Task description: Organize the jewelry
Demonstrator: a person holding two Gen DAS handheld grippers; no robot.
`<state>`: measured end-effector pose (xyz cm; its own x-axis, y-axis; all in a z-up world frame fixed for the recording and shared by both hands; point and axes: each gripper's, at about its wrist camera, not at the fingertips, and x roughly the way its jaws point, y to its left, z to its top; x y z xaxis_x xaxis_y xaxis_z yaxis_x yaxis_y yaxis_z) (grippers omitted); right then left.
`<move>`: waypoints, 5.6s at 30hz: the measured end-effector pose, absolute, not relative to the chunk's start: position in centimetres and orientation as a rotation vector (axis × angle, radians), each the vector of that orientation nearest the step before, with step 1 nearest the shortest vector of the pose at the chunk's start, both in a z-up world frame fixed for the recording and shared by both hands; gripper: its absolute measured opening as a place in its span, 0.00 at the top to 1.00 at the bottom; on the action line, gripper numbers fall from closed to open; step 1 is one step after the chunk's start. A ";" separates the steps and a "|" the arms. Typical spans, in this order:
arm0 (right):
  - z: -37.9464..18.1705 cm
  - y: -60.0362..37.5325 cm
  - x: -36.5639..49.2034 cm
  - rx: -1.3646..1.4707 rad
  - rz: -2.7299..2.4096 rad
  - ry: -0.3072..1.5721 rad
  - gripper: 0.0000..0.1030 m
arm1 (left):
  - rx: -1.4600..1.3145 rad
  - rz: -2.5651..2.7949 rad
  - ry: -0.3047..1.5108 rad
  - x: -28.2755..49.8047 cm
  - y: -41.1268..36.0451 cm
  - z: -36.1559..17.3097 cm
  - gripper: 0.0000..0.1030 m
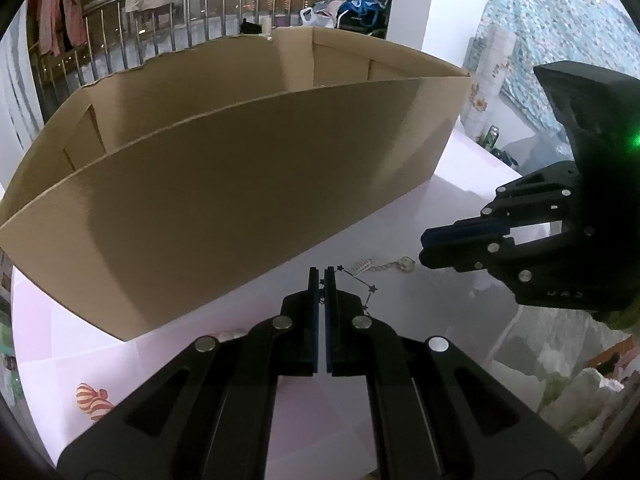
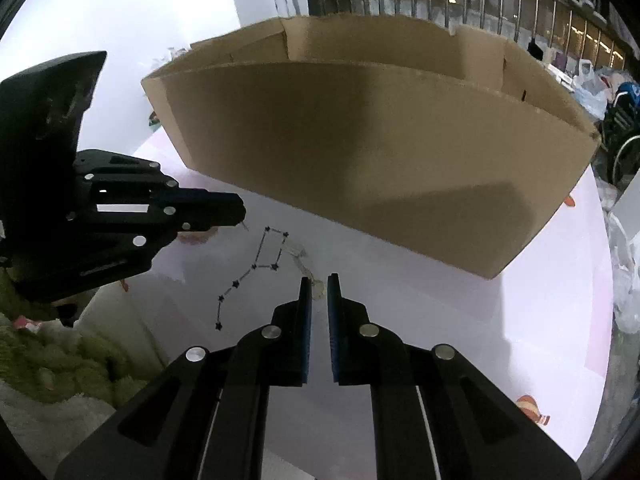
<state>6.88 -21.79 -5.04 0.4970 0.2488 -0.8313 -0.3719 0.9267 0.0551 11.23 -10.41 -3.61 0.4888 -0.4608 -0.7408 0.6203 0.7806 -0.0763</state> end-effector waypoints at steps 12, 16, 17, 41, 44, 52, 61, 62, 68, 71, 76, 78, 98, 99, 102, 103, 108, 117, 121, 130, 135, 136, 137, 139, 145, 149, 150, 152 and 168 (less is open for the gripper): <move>-5.0 -20.6 7.8 -0.156 0.384 0.967 0.81 | 0.202 -0.656 0.833 11.0 -10.6 -3.7 0.99; -5.2 -19.4 8.3 -0.189 0.406 0.949 0.81 | 0.196 -0.651 0.828 10.9 -10.3 -3.6 0.99; -5.3 -19.0 8.5 -0.199 0.417 0.952 0.81 | 0.193 -0.649 0.827 11.0 -10.2 -3.6 0.99; -5.2 -19.2 10.9 -0.123 0.469 0.961 0.98 | 0.140 -0.611 0.808 10.5 -7.9 -2.9 0.99; -4.1 -19.6 10.5 -0.088 0.455 0.932 0.98 | 0.136 -0.606 0.798 10.4 -7.7 -2.6 0.99; -0.8 -21.2 8.4 -0.011 0.415 0.851 0.98 | 0.128 -0.605 0.779 9.8 -7.2 -2.2 0.99; 2.4 -22.5 7.3 0.026 0.387 0.774 0.98 | 0.108 -0.616 0.731 9.1 -7.0 -0.3 0.99; 2.8 -22.6 7.3 0.030 0.387 0.763 0.98 | 0.104 -0.621 0.719 9.1 -6.9 0.2 0.99; 6.7 -22.9 7.4 0.053 0.419 0.658 0.98 | 0.093 -0.667 0.609 8.8 -6.7 4.8 0.99; 8.6 -23.0 8.3 0.058 0.450 0.605 0.98 | 0.090 -0.689 0.551 9.5 -7.1 7.4 0.99; 9.6 -23.1 11.7 0.040 0.463 0.590 0.98 | 0.074 -0.700 0.550 13.2 -8.2 8.9 0.98; 9.1 -23.1 13.5 0.049 0.468 0.625 0.98 | 0.046 -0.705 0.602 15.1 -8.7 8.2 0.98; 4.5 -24.5 21.0 0.122 0.366 0.847 0.70 | -0.040 -0.646 0.772 20.8 -8.2 4.1 0.67; 4.9 -24.7 20.5 0.128 0.363 0.834 0.67 | -0.046 -0.642 0.762 20.9 -8.3 4.4 0.67; 6.0 -25.2 18.8 0.137 0.352 0.787 0.63 | -0.068 -0.630 0.709 19.4 -6.6 5.5 0.65; 6.4 -25.3 17.8 0.134 0.350 0.766 0.62 | -0.071 -0.624 0.689 18.5 -5.8 5.9 0.64; 7.5 -25.3 12.3 0.092 0.346 0.673 0.49 | -0.057 -0.612 0.637 14.7 -3.1 6.3 0.57; 4.5 -24.7 4.9 0.120 0.347 0.690 0.44 | 0.035 -0.657 0.729 8.4 -2.9 2.2 0.50; 1.4 -24.6 4.6 0.190 0.378 0.764 0.44 | 0.122 -0.643 0.755 7.5 -4.9 0.0 0.50; -2.1 -23.9 5.3 0.244 0.415 0.829 0.44 | 0.272 -0.577 0.810 8.2 -7.6 -3.7 0.68; -2.7 -23.3 5.3 0.211 0.408 0.832 0.45 | 0.257 -0.559 0.860 9.2 -7.2 -4.9 0.81; -2.8 -23.1 5.4 0.197 0.404 0.834 0.46 | 0.257 -0.551 0.865 9.4 -7.1 -5.1 0.81; -2.9 -23.0 5.3 0.187 0.400 0.834 0.46 | 0.255 -0.549 0.865 9.6 -7.0 -5.1 0.81; -3.1 -22.7 5.2 0.149 0.389 0.835 0.47 | 0.251 -0.547 0.865 9.6 -7.0 -5.2 0.82; -4.1 -22.1 5.8 0.084 0.361 0.845 0.54 | 0.244 -0.534 0.860 9.7 -7.1 -5.3 0.92; -4.9 -21.7 6.4 0.049 0.345 0.858 0.59 | 0.230 -0.528 0.862 10.1 -7.1 -5.1 0.92; -5.2 -21.7 6.5 0.038 0.340 0.859 0.62 | 0.225 -0.527 0.862 10.1 -7.0 -5.1 0.92; -5.7 -21.5 6.9 0.008 0.323 0.867 0.65 | 0.219 -0.525 0.863 10.1 -6.9 -5.1 0.92; -6.4 -21.0 6.8 0.058 0.328 0.934 0.72 | 0.195 -0.520 0.868 10.3 -7.6 -5.0 0.92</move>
